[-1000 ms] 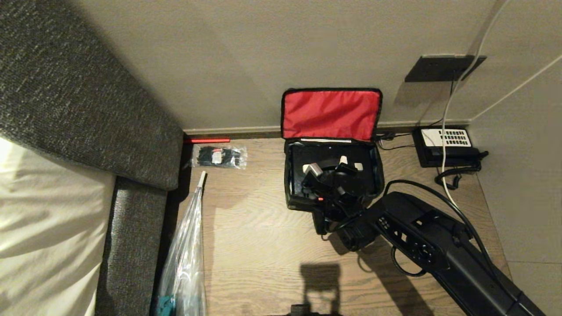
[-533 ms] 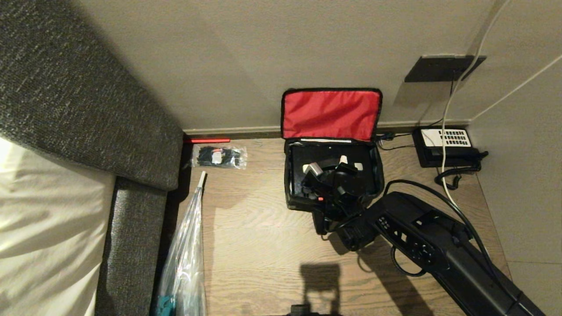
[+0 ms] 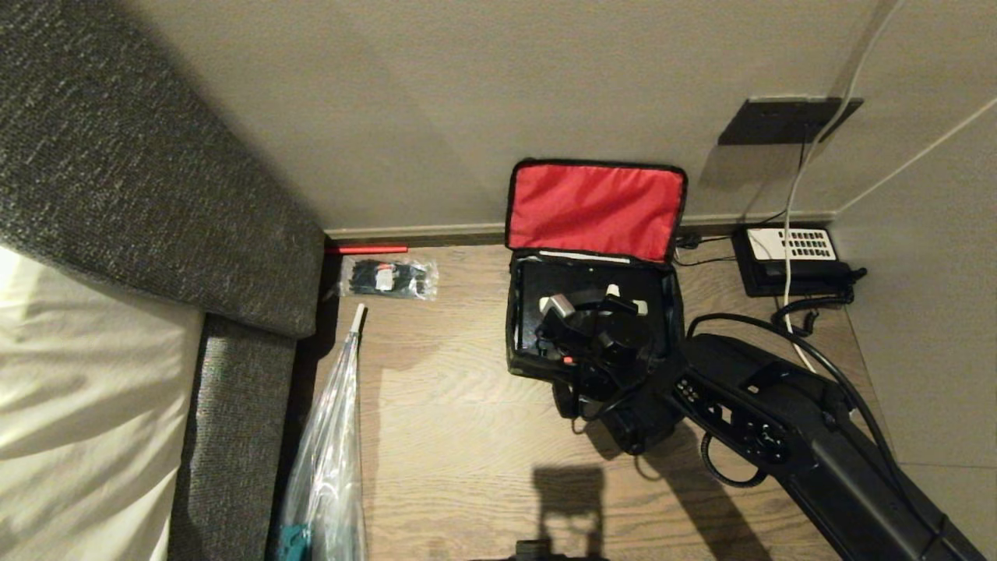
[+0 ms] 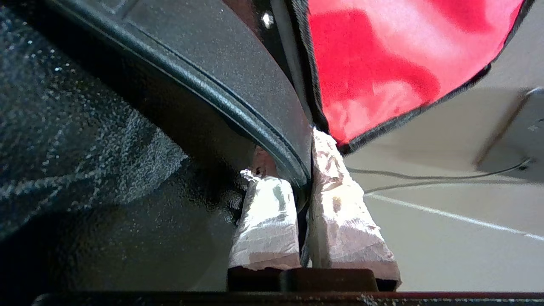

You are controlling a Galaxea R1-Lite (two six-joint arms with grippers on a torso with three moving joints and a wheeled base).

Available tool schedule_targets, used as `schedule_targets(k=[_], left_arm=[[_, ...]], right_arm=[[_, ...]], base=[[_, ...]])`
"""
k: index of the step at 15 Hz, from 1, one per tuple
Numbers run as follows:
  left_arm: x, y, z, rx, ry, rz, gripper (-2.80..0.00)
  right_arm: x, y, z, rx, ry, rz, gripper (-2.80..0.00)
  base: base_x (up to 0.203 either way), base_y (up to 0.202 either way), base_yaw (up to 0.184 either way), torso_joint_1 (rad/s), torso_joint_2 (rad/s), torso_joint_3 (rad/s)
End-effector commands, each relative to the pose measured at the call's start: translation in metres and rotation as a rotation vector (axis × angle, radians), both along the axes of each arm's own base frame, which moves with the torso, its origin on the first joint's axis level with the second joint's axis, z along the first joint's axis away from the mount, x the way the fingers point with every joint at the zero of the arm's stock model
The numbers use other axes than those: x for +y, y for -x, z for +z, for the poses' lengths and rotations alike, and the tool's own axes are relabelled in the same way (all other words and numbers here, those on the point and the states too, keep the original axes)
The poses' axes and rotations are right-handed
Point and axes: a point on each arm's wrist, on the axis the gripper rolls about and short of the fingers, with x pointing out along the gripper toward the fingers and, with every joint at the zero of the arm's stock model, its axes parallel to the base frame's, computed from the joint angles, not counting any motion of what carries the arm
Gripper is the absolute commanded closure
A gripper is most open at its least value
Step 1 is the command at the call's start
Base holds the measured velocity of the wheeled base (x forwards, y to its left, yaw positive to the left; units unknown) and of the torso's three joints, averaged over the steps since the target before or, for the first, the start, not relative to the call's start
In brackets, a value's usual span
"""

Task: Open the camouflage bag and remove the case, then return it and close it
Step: Grip the handle

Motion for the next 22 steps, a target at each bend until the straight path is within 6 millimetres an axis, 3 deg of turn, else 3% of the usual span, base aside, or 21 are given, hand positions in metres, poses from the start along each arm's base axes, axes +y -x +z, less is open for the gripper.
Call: schedule_targets(k=[1, 4, 7, 13, 14, 15, 22], left_arm=[[0.000, 0.000, 0.000, -0.002, 0.000, 0.001, 0.00], [0.000, 0.000, 0.000, -0.002, 0.000, 0.001, 0.00], [0.000, 0.000, 0.000, -0.002, 0.000, 0.001, 0.00], [0.000, 0.000, 0.000, -0.002, 0.000, 0.000, 0.00], [0.000, 0.000, 0.000, -0.002, 0.000, 0.001, 0.00], [0.000, 0.000, 0.000, -0.002, 0.000, 0.001, 0.00], [0.000, 0.000, 0.000, -0.002, 0.000, 0.001, 0.00]], right_arm=[[0.005, 0.011, 0.018, -0.010, -0.004, 0.018, 0.00], [0.008, 0.022, 0.010, 0.031, -0.002, 0.038, 0.00], [0.008, 0.022, 0.009, 0.034, -0.001, 0.040, 0.00], [0.008, 0.023, -0.012, 0.073, 0.011, 0.044, 0.00], [0.008, 0.024, -0.015, 0.081, 0.015, 0.044, -2.04], [0.008, 0.024, -0.017, 0.085, 0.013, 0.045, -2.80], [0.007, 0.024, -0.023, 0.100, 0.029, 0.043, -2.80]], base=[[0.000, 0.000, 0.000, 0.000, 0.00, 0.000], [0.000, 0.000, 0.000, 0.000, 0.00, 0.000], [0.000, 0.000, 0.000, 0.000, 0.00, 0.000], [0.000, 0.000, 0.000, 0.000, 0.00, 0.000], [0.000, 0.000, 0.000, 0.000, 0.00, 0.000], [0.000, 0.000, 0.000, 0.000, 0.00, 0.000], [0.000, 0.000, 0.000, 0.000, 0.00, 0.000]])
